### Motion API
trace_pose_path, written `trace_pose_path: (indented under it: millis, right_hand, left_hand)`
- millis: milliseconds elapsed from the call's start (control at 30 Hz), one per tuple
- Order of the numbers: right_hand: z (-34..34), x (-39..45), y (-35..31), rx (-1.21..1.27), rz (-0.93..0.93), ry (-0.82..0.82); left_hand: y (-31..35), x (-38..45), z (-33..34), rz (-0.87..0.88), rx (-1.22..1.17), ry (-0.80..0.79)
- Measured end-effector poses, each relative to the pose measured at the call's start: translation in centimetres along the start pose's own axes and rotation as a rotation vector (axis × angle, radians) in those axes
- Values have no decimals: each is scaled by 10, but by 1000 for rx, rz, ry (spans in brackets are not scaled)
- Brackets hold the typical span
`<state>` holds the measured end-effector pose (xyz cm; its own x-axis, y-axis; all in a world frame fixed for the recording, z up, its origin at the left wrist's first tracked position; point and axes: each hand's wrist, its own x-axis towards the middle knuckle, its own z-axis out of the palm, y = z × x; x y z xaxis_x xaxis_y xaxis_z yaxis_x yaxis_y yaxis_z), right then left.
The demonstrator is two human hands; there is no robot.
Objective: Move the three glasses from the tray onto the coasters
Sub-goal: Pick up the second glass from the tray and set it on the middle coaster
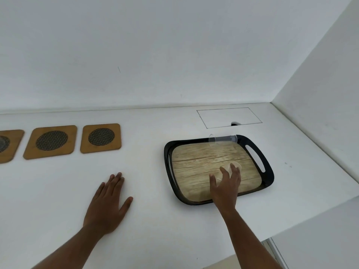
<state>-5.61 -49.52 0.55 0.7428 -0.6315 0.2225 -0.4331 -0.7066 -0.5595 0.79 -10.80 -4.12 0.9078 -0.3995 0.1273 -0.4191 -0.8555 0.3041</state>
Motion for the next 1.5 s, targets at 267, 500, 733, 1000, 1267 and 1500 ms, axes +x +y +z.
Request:
trace_pose_path:
  millis: [267, 500, 733, 1000, 1267, 1500]
  right_hand:
    - [-4, 16, 0, 258, -52, -41]
    - [4, 20, -8, 164, 229, -124]
    - [0, 36, -32, 201, 422, -215]
    - [-20, 3, -100, 1035, 572, -400]
    - [18, -45, -183, 1316, 647, -654]
    - [67, -85, -250, 1410, 752, -779]
  left_hand:
    - [1, 1, -2, -3, 3, -1]
    - [1, 1, -4, -4, 6, -11]
    - [0, 0, -5, -4, -11, -48]
    - [-9, 4, -11, 24, -82, -173]
    - [-76, -24, -46, -62, -141, -172]
    - [-171, -60, -84, -226, -86, -134]
